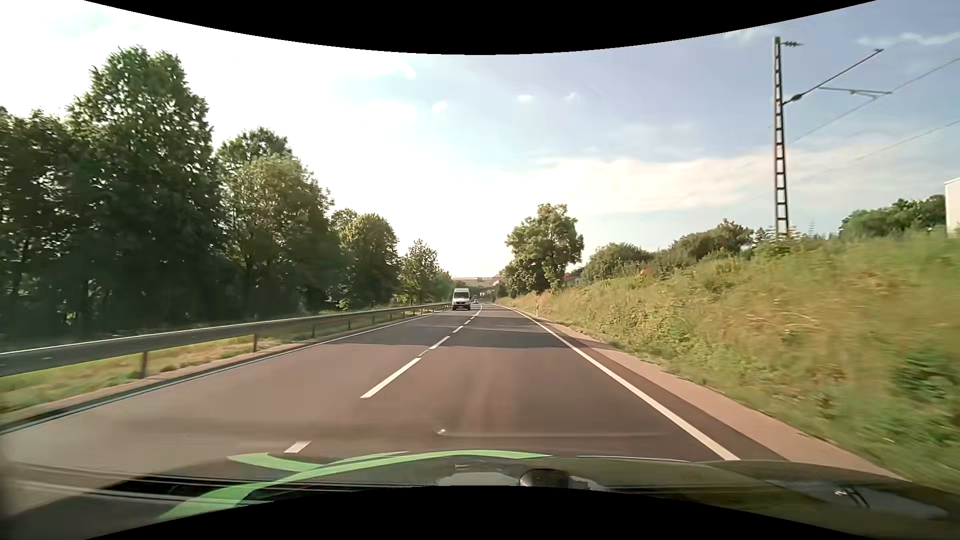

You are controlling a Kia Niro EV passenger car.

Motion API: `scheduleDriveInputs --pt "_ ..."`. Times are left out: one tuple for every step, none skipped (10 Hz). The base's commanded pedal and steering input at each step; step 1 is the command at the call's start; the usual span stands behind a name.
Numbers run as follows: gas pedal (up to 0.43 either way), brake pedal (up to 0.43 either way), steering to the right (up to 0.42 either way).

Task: Follow the waypoints while adhering to traffic rules and regulations

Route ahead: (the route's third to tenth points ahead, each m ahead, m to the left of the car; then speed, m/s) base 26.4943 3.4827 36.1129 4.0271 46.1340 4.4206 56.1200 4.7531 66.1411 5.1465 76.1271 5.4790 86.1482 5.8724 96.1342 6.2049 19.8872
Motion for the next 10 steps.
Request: scheduleDriveInputs --pt "0.350 0.000 -0.004" --pt "0.339 0.000 -0.004" --pt "0.331 0.000 -0.004" --pt "0.311 0.000 -0.004" --pt "0.299 0.000 -0.004" --pt "0.280 0.000 -0.004" --pt "0.268 0.000 -0.004" --pt "0.268 0.000 -0.005" --pt "0.268 0.000 -0.006" --pt "0.268 0.000 -0.006"
